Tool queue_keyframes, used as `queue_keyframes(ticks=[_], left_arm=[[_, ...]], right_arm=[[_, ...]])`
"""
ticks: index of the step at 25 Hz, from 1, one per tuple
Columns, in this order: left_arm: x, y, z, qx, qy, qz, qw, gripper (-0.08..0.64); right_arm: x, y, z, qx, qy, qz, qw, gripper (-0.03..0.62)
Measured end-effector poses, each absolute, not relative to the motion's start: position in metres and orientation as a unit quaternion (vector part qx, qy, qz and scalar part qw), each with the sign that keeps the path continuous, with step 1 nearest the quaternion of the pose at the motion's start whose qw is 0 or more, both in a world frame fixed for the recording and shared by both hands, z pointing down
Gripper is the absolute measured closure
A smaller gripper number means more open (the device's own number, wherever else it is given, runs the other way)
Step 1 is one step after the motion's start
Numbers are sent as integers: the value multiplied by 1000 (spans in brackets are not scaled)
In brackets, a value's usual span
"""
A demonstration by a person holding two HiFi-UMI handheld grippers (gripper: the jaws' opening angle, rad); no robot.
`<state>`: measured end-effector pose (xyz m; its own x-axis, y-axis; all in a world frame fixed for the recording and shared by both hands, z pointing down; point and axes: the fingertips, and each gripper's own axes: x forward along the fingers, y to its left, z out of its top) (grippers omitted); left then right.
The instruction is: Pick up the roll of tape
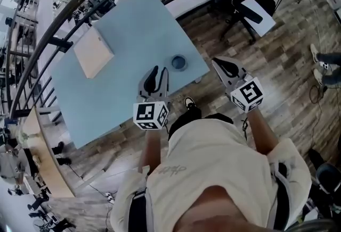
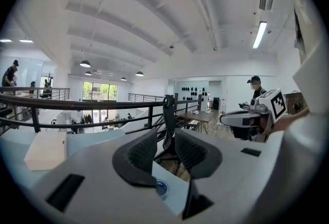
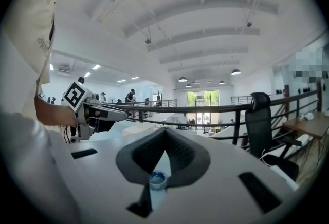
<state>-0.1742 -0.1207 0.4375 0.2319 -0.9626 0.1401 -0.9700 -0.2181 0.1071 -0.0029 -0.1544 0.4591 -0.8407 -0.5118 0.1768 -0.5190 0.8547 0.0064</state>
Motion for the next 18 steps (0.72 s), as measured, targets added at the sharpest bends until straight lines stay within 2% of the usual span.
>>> queue_keyframes(ticks=[11, 18], left_arm=[[-197, -179, 442, 810, -580, 21, 89, 443], [-188, -206, 440, 801, -591, 17, 100, 443]], right_arm=[[-31, -207, 446, 312, -947, 30, 68, 586], [-29, -234, 447, 284, -956, 34, 62, 586]])
